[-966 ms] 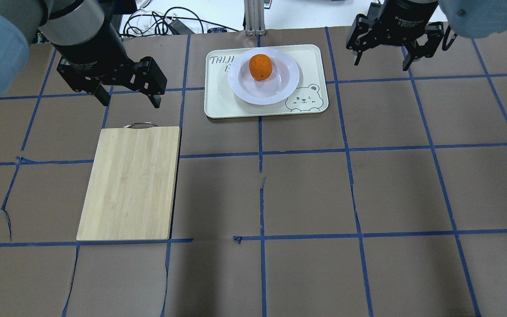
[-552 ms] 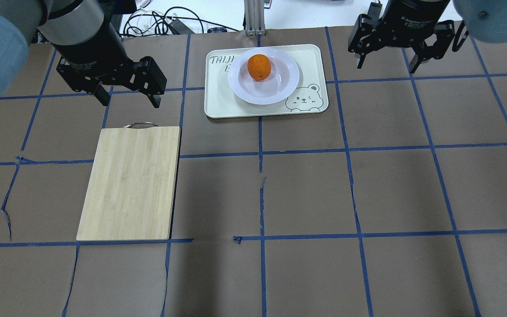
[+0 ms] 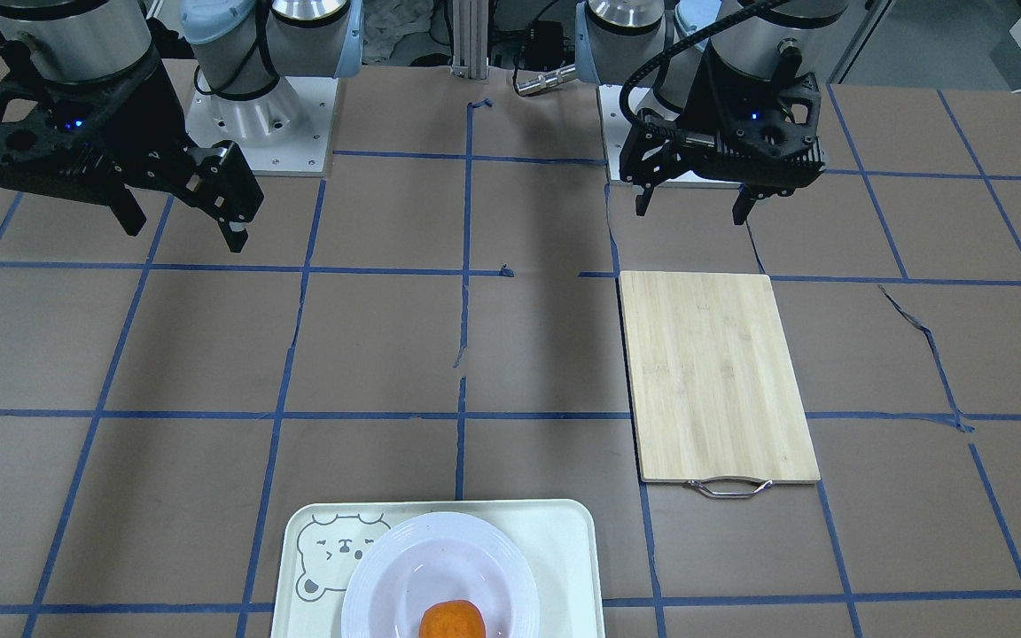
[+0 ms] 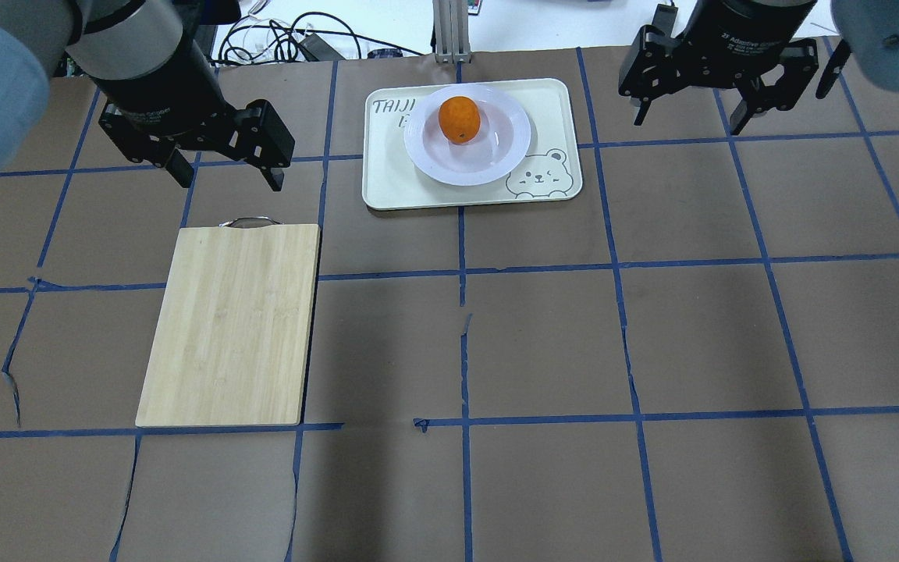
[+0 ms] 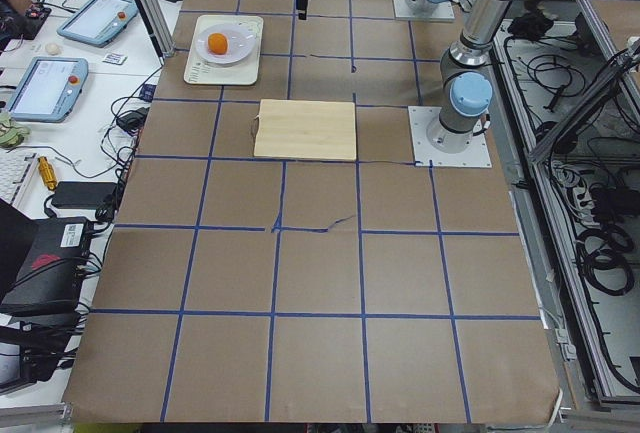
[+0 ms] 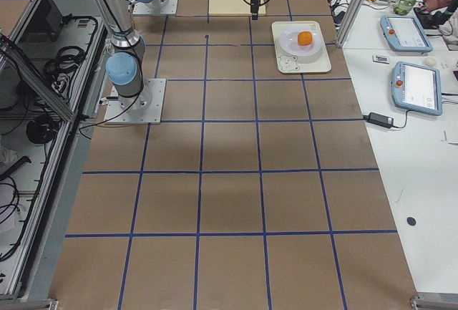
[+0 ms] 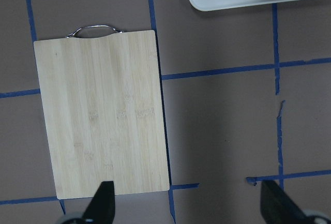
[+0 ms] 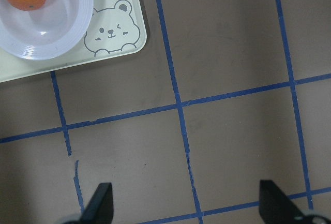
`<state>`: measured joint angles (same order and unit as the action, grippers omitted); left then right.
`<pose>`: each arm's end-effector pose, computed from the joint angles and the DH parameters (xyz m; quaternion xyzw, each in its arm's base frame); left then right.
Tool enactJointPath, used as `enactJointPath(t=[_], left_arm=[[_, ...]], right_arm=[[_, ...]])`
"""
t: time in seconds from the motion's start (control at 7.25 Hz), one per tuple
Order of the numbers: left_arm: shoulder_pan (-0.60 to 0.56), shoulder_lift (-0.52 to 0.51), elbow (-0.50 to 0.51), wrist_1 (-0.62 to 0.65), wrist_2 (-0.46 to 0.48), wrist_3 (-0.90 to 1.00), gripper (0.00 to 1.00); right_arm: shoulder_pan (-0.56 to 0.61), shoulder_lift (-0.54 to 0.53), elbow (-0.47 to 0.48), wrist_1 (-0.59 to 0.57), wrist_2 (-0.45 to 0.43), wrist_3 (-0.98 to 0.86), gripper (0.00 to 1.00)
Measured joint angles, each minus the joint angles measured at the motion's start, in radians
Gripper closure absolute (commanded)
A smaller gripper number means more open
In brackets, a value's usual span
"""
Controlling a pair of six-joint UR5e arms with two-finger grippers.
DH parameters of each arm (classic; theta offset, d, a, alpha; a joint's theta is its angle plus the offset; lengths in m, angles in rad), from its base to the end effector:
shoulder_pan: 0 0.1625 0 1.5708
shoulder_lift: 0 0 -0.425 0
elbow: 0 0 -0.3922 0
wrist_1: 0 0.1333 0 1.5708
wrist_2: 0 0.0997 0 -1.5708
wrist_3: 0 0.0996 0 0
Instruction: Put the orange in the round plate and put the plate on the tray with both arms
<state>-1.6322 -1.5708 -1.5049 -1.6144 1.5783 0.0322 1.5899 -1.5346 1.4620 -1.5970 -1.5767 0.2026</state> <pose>-0.1626 -0.4842 0.5160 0.0467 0.9988 -0.0112 0.0036 0.1425 -0.5130 0.5264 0.0917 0.9946 -0.0494 0.0025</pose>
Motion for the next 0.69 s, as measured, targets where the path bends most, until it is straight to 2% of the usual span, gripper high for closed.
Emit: enactJointPath(t=[0.69], left_arm=[[0.0, 0.0, 0.0, 0.001, -0.001, 0.0, 0.0]], right_arm=[[0.005, -0.017, 0.029, 0.0, 0.001, 0.001, 0.0]])
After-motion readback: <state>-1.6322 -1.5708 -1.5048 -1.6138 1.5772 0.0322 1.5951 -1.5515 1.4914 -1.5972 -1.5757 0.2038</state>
